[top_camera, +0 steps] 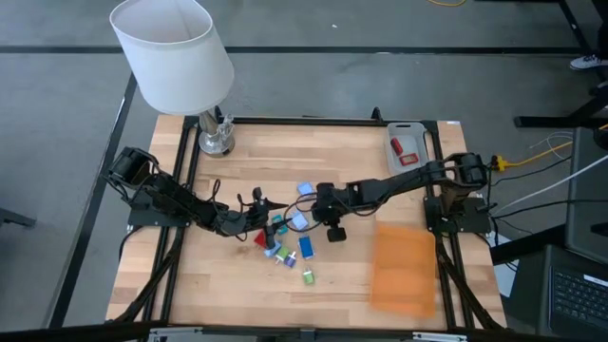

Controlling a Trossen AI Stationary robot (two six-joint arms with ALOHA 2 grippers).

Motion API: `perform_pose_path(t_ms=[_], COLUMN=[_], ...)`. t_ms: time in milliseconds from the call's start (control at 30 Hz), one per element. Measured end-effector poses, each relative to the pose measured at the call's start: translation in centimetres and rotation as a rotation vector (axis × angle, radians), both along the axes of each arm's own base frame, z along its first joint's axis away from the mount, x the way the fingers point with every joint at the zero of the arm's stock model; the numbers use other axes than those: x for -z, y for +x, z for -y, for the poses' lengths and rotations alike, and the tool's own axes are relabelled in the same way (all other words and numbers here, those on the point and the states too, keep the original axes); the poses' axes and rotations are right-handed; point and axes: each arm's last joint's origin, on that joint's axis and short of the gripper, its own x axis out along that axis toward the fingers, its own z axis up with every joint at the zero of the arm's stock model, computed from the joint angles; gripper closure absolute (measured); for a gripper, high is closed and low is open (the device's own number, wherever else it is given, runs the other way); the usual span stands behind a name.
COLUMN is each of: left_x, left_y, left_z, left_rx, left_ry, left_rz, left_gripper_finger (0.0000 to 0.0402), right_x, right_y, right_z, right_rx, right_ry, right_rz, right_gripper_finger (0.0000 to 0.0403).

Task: Pick & Place Office items
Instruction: Put the right light blue digital clock into the gray bin

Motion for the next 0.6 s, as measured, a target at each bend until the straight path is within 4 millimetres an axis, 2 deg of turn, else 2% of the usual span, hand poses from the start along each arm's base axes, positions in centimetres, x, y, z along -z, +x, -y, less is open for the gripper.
perform_pose_path(t_ms=[100, 233, 400, 600], left_x=[0.0, 0.0, 0.0, 0.0], left_y=[0.0, 0.0, 0.0, 0.0], left_z=[0.0, 0.0, 0.1, 0.3], left_rx=[0.004, 0.014, 0.019, 0.030], left_ry=[-0.001, -0.004, -0.015, -0.016], left_rz=[0.000, -0.001, 0.002, 0.001], left_gripper_finger=[0.0208, 0.0208, 0.0208, 0.0208], right_x=[-1.7, -3.9, -6.7, -10.4], right_y=[-0.3, -1.9, -5.5, -10.5], right_z=[0.8, 3.1, 6.7, 12.7], right_rx=[0.045, 0.156, 0.378, 0.713], right_ry=[-0.073, -0.203, -0.369, -0.396], right_rz=[-0.060, -0.137, -0.254, -0.191], right_gripper_finger=[0.0359, 0.0359, 0.0359, 0.0359])
